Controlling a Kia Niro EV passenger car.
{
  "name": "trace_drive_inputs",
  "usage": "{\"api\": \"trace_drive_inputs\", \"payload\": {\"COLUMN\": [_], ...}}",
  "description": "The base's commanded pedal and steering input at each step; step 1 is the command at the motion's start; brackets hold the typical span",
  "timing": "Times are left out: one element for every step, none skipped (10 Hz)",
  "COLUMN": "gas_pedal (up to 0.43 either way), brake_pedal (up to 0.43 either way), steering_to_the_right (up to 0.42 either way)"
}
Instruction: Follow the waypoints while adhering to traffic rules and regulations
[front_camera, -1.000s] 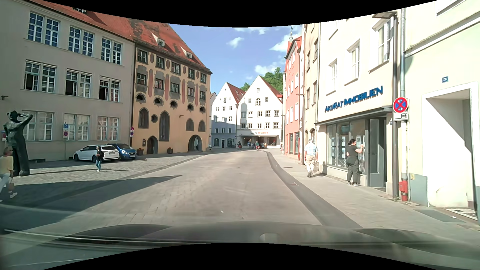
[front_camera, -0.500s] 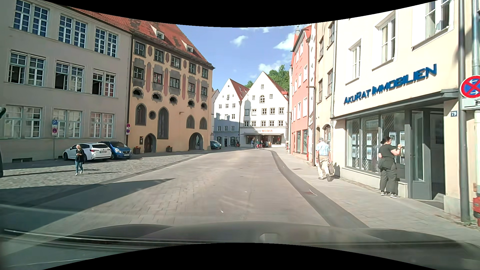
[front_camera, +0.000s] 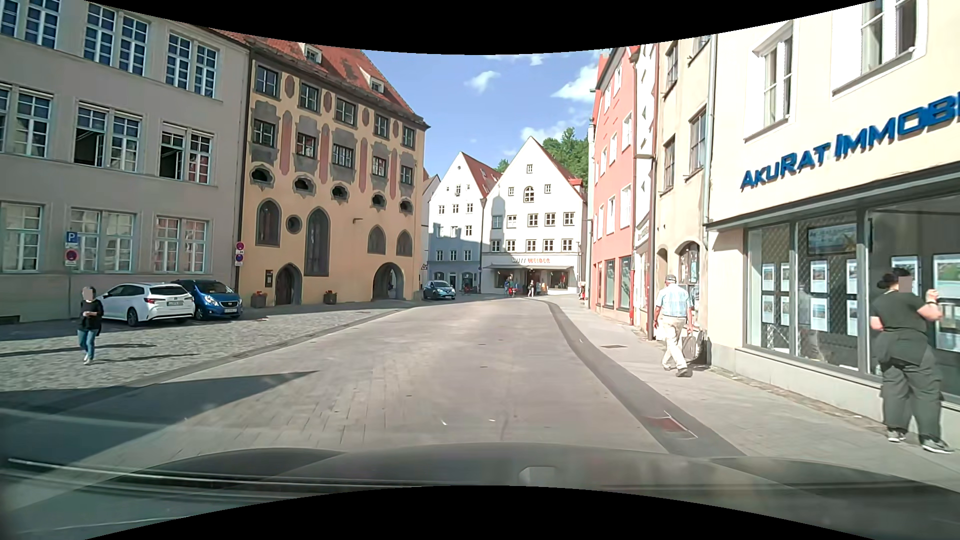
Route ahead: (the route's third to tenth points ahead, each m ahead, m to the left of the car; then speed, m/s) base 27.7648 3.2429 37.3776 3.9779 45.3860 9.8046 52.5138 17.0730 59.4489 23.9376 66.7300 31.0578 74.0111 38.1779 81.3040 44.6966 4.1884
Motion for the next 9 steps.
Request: {"api": "trace_drive_inputs", "payload": {"gas_pedal": [0.087,0.087,0.087,0.067,0.067,0.067,0.067,0.067,0.067], "brake_pedal": [0.006,0.006,0.006,0.006,0.006,0.006,0.006,0.006,0.006], "steering_to_the_right": [-0.007,-0.005,0.001,0.003,0.004,0.005,0.005,0.007,0.009]}}
